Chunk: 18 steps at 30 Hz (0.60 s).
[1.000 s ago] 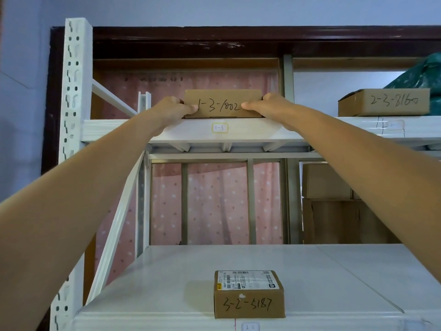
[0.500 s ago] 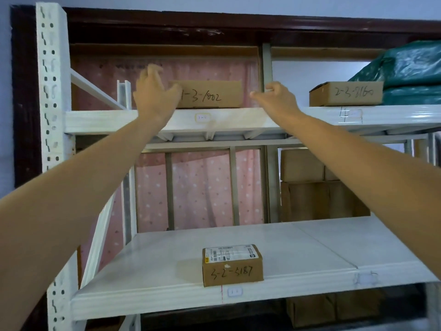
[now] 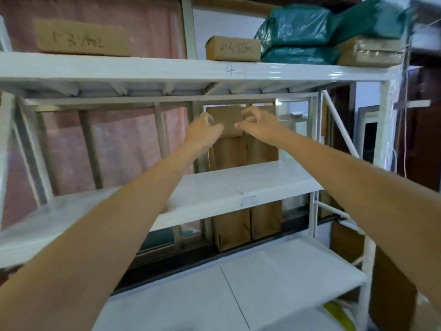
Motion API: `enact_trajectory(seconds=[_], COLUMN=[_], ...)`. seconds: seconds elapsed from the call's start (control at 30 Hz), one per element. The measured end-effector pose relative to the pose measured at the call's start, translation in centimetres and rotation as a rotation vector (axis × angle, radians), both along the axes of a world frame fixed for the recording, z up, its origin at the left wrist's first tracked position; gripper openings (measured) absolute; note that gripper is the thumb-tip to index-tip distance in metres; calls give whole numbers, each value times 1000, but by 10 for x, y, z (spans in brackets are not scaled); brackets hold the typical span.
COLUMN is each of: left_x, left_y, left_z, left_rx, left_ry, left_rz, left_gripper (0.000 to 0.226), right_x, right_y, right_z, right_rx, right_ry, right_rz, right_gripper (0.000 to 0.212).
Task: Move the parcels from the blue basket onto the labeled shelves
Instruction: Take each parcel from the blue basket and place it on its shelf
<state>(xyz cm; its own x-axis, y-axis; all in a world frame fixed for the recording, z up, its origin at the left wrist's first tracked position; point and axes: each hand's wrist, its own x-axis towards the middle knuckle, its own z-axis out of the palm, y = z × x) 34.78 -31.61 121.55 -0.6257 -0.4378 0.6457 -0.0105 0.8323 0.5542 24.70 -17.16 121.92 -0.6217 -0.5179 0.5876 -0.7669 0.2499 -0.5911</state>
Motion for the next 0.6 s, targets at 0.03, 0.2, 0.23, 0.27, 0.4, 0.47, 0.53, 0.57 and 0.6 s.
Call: enact_trajectory(seconds=[0.03, 0.2, 0.23, 0.27, 0.4, 0.47, 0.53, 0.57, 0.6], left_x=[-14, -76, -86, -95, -130, -149, -169, -180, -192], left_y=[18, 118, 139, 160, 234, 262, 283, 291, 299], left_z=[-18, -97, -110, -123, -165, -184, -206, -218, -229], left_rx=[27, 201, 233, 257, 279, 301, 320, 325, 328], left_ry=[-68, -284, -308, -335, -446, -478, -524, -551, -573], left_rz=[-25, -123, -141, -160, -227, -243, -243, -248, -256], left_gripper=[43, 37, 33, 30, 20, 28, 29, 29, 29], right_x=[-10, -61, -71, -80, -113, -132, -152, -163, -173], right_y=[25, 163, 191, 218, 312, 349, 380, 394, 407], right_z=[-15, -86, -101, -115, -165, -187, -207, -217, -228], right_rx=[45, 188, 219, 251, 333, 357, 362, 361, 369], right_ry=[-22, -170, -197, -224, -302, -319, -358, -396, -427], right_rz=[-21, -107, -126, -142, -208, -240, -272, -287, -302], right_gripper=[59, 64, 64, 64, 58, 52, 55, 59, 62])
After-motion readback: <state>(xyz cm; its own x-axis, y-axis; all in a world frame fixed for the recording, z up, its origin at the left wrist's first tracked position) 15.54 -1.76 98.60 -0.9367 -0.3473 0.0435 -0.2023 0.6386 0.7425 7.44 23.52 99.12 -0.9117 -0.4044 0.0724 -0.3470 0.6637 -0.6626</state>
